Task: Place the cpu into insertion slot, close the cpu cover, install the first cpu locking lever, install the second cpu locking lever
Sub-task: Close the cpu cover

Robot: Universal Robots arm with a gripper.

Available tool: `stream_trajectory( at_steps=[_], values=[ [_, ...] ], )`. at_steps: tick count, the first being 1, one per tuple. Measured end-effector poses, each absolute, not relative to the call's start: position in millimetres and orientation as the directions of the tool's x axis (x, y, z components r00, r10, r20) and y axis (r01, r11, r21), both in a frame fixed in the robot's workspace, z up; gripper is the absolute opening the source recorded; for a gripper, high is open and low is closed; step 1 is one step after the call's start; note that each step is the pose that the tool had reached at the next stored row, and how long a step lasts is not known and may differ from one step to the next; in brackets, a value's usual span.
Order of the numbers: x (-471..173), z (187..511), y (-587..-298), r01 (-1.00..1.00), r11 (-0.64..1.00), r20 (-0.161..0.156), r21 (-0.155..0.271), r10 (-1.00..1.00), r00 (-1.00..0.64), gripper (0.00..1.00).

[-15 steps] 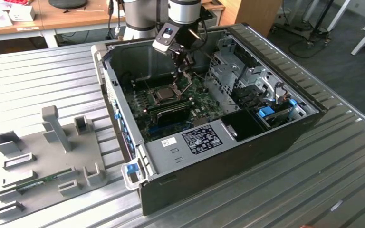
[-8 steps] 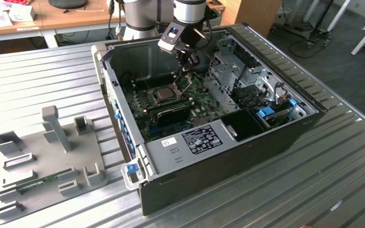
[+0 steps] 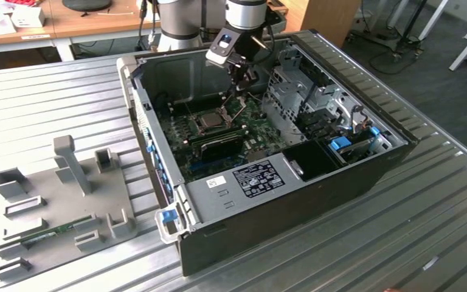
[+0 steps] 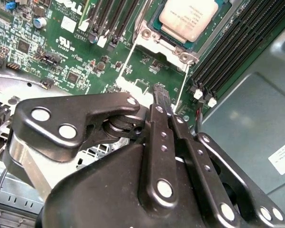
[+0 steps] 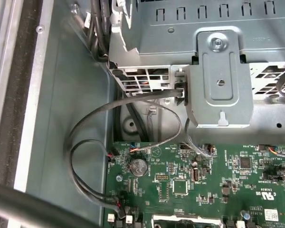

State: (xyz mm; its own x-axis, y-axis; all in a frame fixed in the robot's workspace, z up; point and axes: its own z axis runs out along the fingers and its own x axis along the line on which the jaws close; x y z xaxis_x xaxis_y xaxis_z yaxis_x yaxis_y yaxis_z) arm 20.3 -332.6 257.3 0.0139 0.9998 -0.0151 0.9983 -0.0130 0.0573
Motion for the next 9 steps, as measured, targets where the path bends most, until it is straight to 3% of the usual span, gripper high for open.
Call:
stream_trajectory(
  at_steps=[9],
  values=[
    [29.0,257.3,-332.6,0.998,-0.013,-0.015,0.057,1.0,0.014,0.1]
  ],
)
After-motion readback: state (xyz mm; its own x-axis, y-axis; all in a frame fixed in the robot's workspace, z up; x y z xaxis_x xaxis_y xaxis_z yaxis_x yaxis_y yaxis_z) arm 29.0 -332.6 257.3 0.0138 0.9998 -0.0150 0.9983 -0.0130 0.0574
